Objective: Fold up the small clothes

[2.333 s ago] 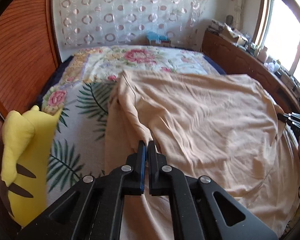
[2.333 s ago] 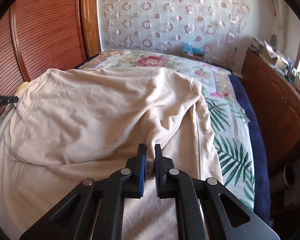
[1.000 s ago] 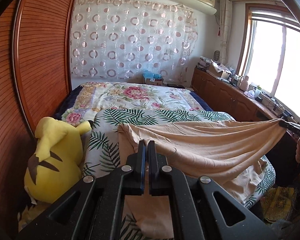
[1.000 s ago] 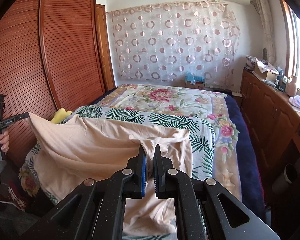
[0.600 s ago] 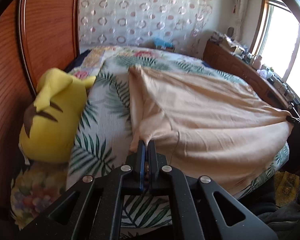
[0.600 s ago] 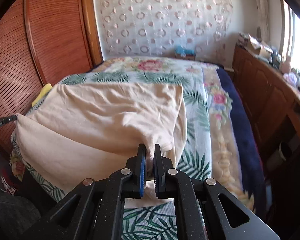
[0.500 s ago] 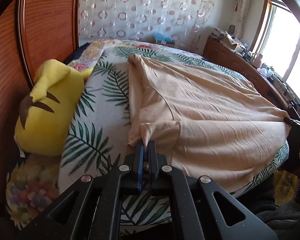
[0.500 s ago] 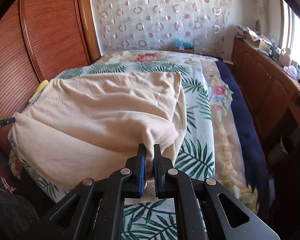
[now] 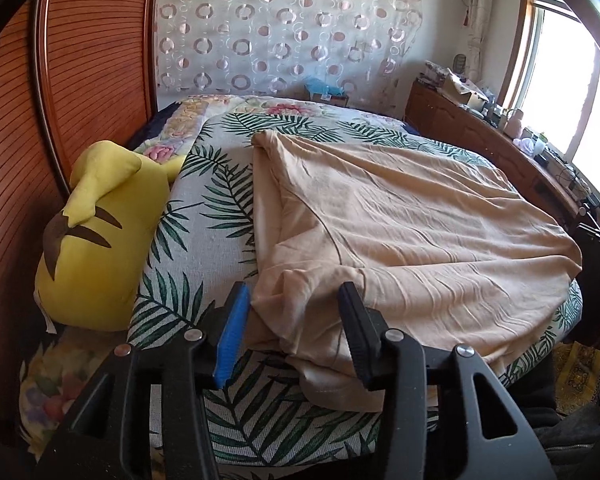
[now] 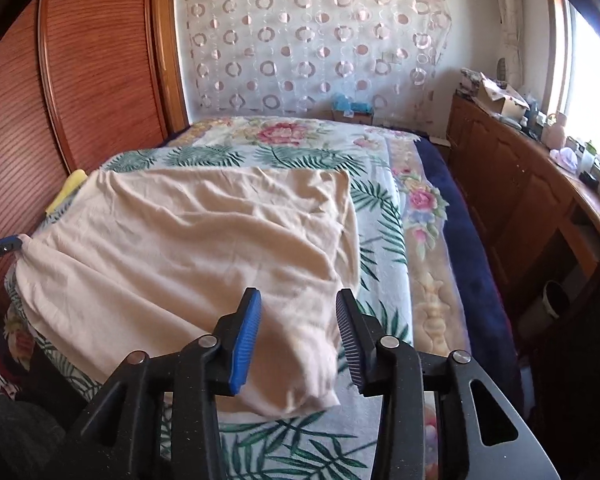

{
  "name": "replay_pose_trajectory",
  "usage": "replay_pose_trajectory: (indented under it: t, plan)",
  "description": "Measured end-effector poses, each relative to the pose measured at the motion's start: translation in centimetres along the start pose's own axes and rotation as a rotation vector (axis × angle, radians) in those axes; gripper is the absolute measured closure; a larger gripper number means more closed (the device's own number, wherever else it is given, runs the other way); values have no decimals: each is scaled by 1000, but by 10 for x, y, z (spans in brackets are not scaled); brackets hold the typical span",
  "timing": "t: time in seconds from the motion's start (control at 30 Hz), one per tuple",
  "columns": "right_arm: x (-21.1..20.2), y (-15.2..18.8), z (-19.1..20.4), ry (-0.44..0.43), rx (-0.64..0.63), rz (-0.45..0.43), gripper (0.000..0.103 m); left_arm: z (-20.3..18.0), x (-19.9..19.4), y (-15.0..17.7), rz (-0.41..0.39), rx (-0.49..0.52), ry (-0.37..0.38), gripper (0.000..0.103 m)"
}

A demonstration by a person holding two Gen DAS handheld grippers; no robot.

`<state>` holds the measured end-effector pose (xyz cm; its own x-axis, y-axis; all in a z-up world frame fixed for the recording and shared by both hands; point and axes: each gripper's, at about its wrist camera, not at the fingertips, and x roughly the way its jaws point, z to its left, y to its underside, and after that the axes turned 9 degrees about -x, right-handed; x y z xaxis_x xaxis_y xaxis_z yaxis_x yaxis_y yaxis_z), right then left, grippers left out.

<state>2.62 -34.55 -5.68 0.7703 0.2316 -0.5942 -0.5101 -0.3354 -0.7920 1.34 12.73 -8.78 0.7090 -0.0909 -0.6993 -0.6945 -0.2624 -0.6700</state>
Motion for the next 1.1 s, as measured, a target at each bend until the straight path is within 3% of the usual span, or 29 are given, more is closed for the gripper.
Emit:
replay_pose_trajectory:
  t: [0.17,0.3,0.33,0.73,1.1]
  plan:
    - [17,0,22,-42,-29,-10,53,0,8,2,27,3,-2,55]
    - [32,3,42,-78,-56,1,52,1,13,6,44,-8,10,30]
    - [37,3,46,-84,-60,6,52,2,15,7,52,-13,14,28]
    - [92,18,69,-89,-101,106,49,3,24,17,71,-23,-8,28]
    - [89,29,75,-64,-104,42,40,2,24,23,69,-36,6,28]
